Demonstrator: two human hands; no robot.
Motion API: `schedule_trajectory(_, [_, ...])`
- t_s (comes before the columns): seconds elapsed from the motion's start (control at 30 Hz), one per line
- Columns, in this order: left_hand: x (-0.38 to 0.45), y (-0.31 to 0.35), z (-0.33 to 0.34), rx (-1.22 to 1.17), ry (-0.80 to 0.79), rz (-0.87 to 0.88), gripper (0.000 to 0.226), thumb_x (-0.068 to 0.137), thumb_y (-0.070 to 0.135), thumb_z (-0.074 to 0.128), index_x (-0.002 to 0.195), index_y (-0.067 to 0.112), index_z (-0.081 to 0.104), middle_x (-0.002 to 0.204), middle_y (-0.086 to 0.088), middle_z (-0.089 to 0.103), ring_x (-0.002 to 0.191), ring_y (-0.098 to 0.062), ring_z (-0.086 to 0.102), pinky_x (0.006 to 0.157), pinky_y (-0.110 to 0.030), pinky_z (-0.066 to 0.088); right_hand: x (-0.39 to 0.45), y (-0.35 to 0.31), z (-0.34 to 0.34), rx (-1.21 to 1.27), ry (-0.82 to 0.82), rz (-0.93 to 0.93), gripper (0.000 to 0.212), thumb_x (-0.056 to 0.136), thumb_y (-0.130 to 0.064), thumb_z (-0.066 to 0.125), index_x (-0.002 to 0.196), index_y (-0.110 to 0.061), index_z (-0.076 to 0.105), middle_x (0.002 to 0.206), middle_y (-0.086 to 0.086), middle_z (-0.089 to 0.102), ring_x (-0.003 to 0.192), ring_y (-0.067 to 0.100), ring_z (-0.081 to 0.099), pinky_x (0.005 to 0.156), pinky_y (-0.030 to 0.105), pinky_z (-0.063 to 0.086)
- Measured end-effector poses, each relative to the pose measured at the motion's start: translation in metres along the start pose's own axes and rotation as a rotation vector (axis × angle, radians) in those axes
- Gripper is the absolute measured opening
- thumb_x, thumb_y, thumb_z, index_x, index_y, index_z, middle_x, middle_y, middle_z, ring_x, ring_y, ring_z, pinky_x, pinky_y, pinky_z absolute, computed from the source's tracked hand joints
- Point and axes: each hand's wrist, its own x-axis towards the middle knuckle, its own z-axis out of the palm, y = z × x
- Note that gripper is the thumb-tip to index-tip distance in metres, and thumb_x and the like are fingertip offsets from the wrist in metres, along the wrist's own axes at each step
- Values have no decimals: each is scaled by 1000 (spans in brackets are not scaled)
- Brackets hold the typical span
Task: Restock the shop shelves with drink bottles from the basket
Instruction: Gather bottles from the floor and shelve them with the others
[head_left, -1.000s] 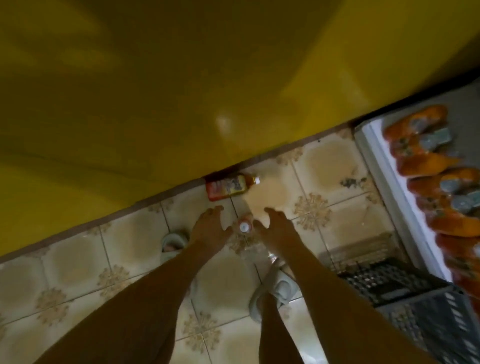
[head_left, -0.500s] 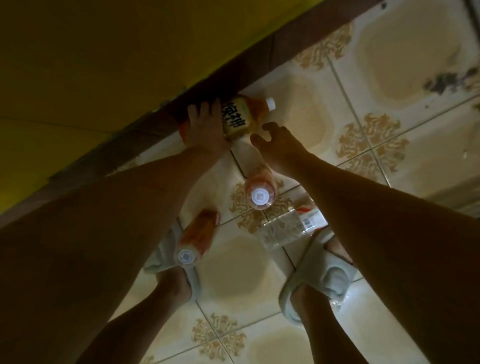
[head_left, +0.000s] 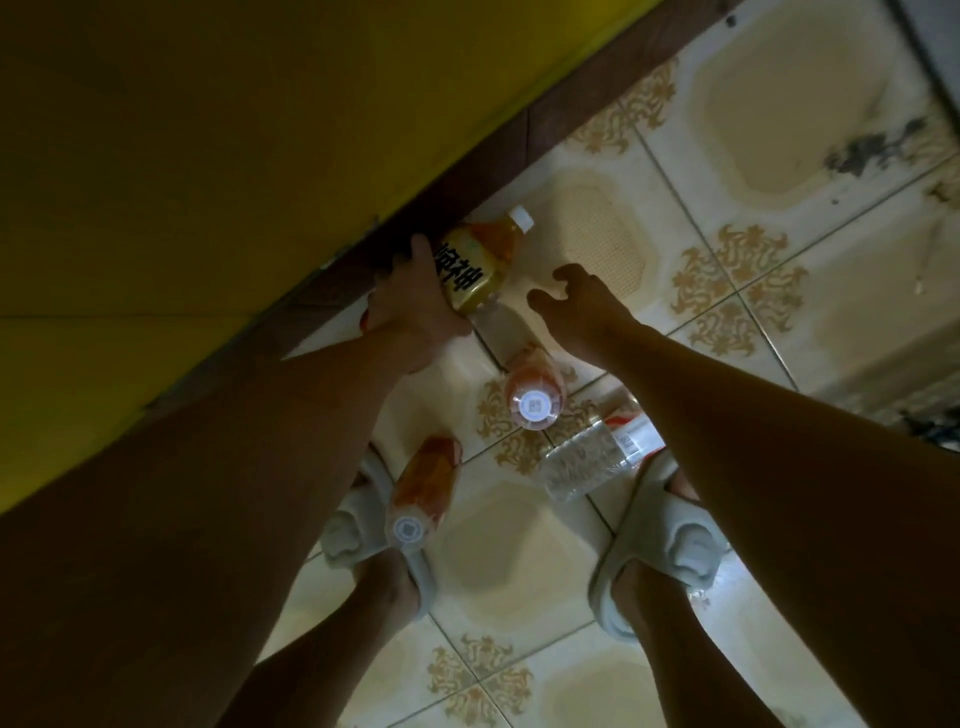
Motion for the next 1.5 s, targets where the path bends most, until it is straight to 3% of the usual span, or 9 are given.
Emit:
schedule_trajectory(0.23, [-98, 20, -88, -21, 2, -22, 116, 65, 46, 88, 150, 8, 19, 145, -18, 40, 135, -41, 38, 104, -48, 40, -96, -41, -43, 295, -8, 111, 53, 98, -41, 55, 142, -16, 40, 114, 10, 61, 79, 17, 59, 65, 25, 42])
schedule_trajectory(0.33, [-158, 48, -149, -57, 17, -38, 110, 66, 47, 87, 147, 7, 24, 141, -18, 45, 131, -40, 44, 107, -47, 40, -174, -67, -60, 453, -76, 164, 58, 96, -43, 58, 143, -16, 37, 119, 12, 63, 87, 21, 61, 63, 24, 42])
schedule_trajectory(0.47, [-266, 100, -246, -172, 15, -87, 113, 65, 58, 84, 145, 4, 24, 136, -19, 46, 128, -39, 44, 104, -49, 43, -309, -107, -107, 752, -153, 205, 77, 89, -58, 62, 148, -25, 26, 132, 8, 53, 106, 25, 54, 91, 48, 52])
schedule_trajectory(0.57, [-347, 131, -300, -296, 53, -87, 103, 63, 65, 80, 134, 6, 33, 127, -18, 51, 122, -39, 50, 97, -51, 48, -407, -135, -142, 936, -226, 217, 84, 83, -72, 58, 150, -42, 20, 150, 2, 39, 124, 31, 48, 72, 50, 56])
schedule_trajectory(0.73, [-446, 173, -346, -349, 105, -6, 87, 74, 56, 72, 134, 8, 32, 131, -18, 51, 124, -39, 50, 98, -52, 47, -510, -158, -188, 1162, -262, 154, 69, 84, -62, 64, 141, -40, 31, 138, 0, 50, 116, 31, 58, 56, 44, 58])
schedule_trajectory(0.97, [-527, 205, -362, -431, 144, 64, 93, 77, 48, 75, 146, 9, 27, 142, -17, 42, 134, -36, 39, 108, -51, 38, -570, -143, -228, 1107, -169, 81, 51, 83, -50, 74, 125, -42, 45, 130, -6, 54, 105, 19, 57, 78, 63, 56])
schedule_trajectory(1.2, [-558, 190, -387, -732, 47, 312, 99, 64, 50, 83, 147, 27, 34, 140, 2, 50, 128, -17, 49, 105, -45, 47, -601, -140, -270, 941, -80, -122, 52, 71, -54, 82, 116, -48, 57, 126, -5, 65, 111, 24, 63, 79, 62, 56])
schedule_trajectory(1.33, [-573, 176, -404, -1010, -125, 290, 76, 87, 51, 67, 151, 26, 33, 142, 3, 47, 123, -15, 53, 94, -32, 51, -626, -137, -279, 921, -90, -216, 56, 72, -55, 79, 123, -46, 57, 126, -2, 67, 114, 26, 63, 81, 65, 55])
schedule_trajectory(1.5, [-583, 162, -404, -1115, -380, 264, 62, 84, 74, 47, 134, 38, 51, 127, 2, 67, 114, -19, 66, 99, -52, 52, -653, -134, -261, 916, -82, -246, 45, 79, -50, 75, 118, -46, 54, 129, 0, 63, 118, 25, 59, 82, 63, 55])
